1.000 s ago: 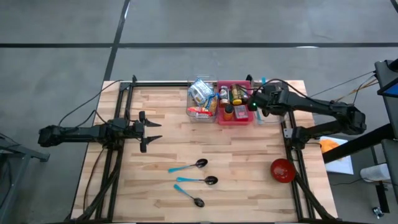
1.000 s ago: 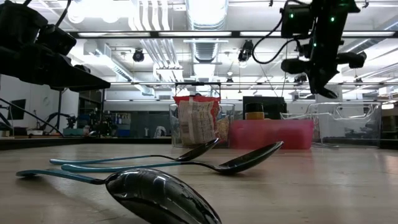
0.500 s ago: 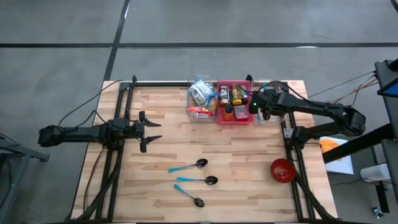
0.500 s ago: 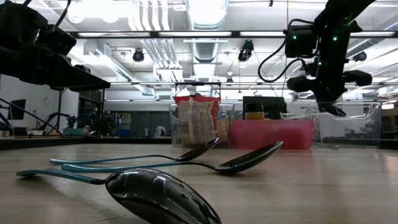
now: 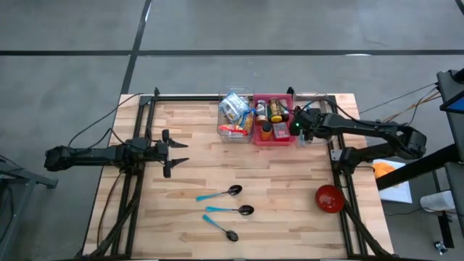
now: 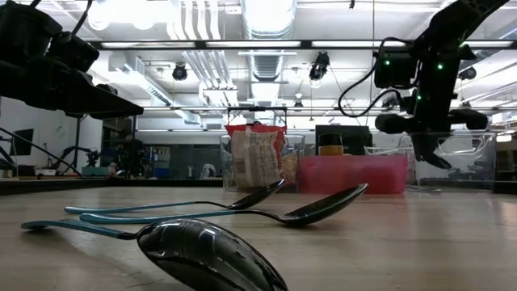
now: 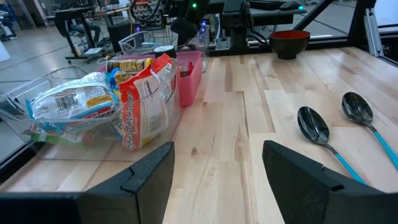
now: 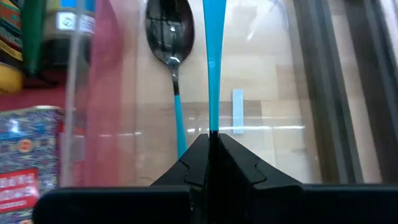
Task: Pick & Place Food Item
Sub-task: Put the blue spoon into the right transparent bin
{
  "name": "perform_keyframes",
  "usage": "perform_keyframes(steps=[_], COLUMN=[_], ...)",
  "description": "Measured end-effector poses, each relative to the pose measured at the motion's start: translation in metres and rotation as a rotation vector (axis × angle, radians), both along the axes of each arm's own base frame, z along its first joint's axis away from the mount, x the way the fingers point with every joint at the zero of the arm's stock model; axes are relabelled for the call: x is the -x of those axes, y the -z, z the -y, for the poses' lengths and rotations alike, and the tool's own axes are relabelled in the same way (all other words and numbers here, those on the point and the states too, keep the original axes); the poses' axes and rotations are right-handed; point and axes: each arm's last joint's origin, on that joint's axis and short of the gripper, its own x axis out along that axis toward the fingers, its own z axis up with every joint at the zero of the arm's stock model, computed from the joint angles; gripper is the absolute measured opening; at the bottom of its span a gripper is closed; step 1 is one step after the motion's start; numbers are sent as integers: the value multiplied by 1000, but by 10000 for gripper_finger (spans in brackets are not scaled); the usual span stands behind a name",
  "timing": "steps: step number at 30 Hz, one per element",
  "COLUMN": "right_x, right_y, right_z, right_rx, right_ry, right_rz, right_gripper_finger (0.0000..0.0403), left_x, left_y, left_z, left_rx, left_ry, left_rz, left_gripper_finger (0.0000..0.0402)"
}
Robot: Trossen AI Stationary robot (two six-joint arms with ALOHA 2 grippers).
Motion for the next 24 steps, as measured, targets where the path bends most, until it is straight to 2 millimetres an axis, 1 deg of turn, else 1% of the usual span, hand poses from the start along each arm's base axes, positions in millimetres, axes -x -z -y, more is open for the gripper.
perform_keyframes(steps=[9, 15, 24], right_x=[9, 11, 11], right_y=[19, 25, 26], right_z=[4, 4, 4], right_rx=[-45, -43, -38], right_ry=[12, 2, 2], right_rz=[32, 43, 39], right_gripper_finger=[22, 28, 97], left_x=[0, 0, 0], left_y=[0, 0, 0], left_z=[0, 0, 0], left_rx=[3, 3, 2], left_ry=[-1, -1, -1], left_rz=[0, 0, 0], left_gripper_finger=[244, 244, 244])
